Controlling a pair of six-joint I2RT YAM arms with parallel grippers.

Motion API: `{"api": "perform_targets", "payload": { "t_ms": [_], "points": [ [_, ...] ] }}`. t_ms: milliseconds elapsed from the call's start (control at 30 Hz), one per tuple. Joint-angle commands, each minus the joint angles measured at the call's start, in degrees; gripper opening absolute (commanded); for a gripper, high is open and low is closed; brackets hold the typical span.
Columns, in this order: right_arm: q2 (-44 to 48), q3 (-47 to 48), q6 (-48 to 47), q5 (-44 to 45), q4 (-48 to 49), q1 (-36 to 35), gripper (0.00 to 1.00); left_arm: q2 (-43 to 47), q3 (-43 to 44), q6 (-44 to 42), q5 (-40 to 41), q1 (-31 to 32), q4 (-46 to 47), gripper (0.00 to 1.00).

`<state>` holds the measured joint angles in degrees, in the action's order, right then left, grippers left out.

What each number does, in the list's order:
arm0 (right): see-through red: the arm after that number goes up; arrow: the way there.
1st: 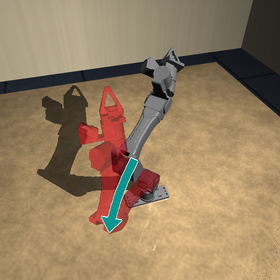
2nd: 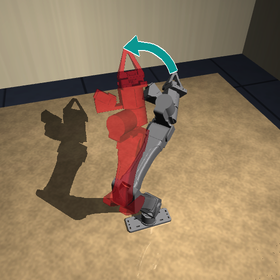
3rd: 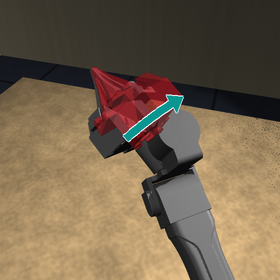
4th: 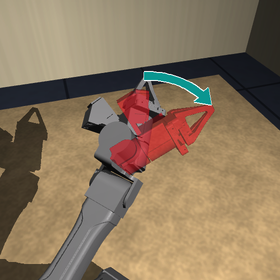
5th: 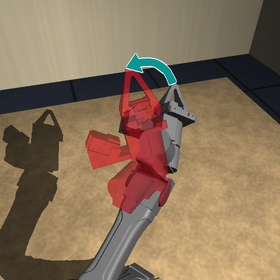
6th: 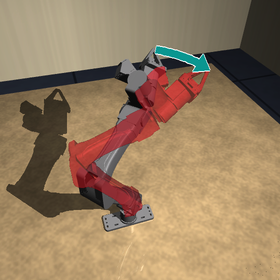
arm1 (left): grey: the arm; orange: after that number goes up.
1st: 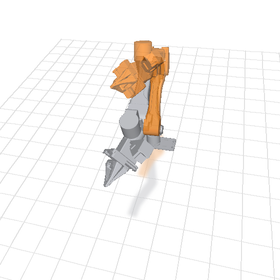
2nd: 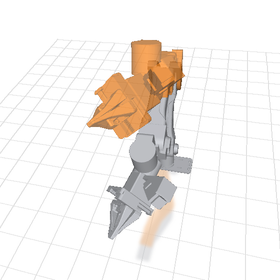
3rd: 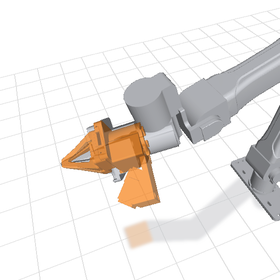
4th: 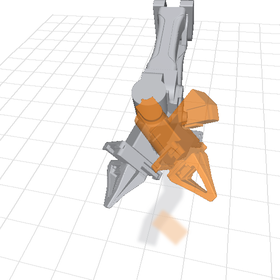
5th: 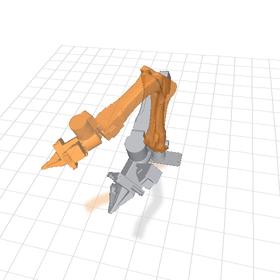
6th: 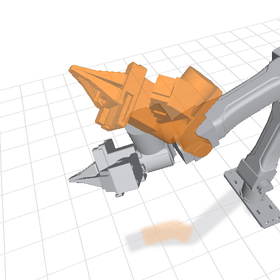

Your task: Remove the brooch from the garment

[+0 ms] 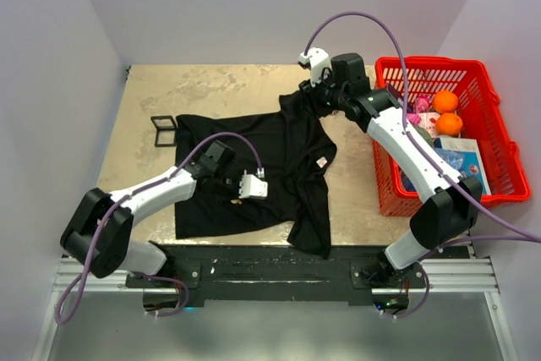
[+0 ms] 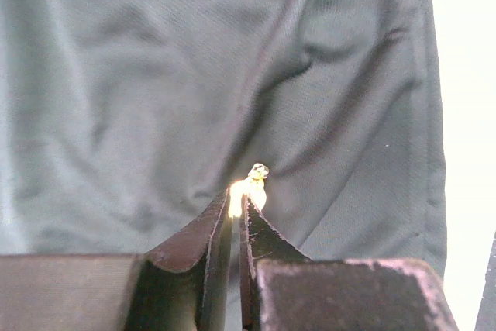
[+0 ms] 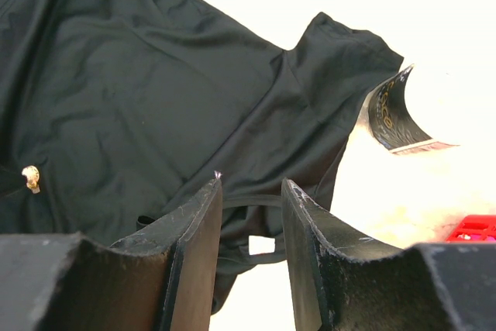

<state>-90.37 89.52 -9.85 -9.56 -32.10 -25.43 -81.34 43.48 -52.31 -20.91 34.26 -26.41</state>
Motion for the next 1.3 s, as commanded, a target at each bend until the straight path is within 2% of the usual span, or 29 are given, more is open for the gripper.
{"api": "perform_targets", "payload": {
  "t_ms": [0,167,467,800,933,1267],
  "points": [
    [0.1,1.3,1.2,0.2,1.9,0.2,0.4,3.5,0.0,1.3,-2.5,0.2,-1.4,0.12],
    [-0.2,1.6,1.3,-0.1,1.7,0.2,0.4,-2.0,0.5,0.5,-2.6,0.3,-1.2,0.11],
    [0.2,0.5,1.1,0.1,1.4,0.2,0.4,-6.0,1.8,-0.9,-2.6,0.5,-1.4,0.13],
    [0.2,0.1,0.8,0.4,1.3,0.3,0.4,-1.4,2.1,1.0,-1.6,0.5,0.8,0.13],
    [0.2,-0.2,0.9,0.3,1.8,0.3,0.4,0.7,2.4,2.0,-1.9,0.6,1.7,0.17],
    [0.1,0.0,0.2,1.0,1.2,0.4,0.4,-5.8,4.7,0.6,-4.8,1.3,-1.3,0.17]
  ]
}}
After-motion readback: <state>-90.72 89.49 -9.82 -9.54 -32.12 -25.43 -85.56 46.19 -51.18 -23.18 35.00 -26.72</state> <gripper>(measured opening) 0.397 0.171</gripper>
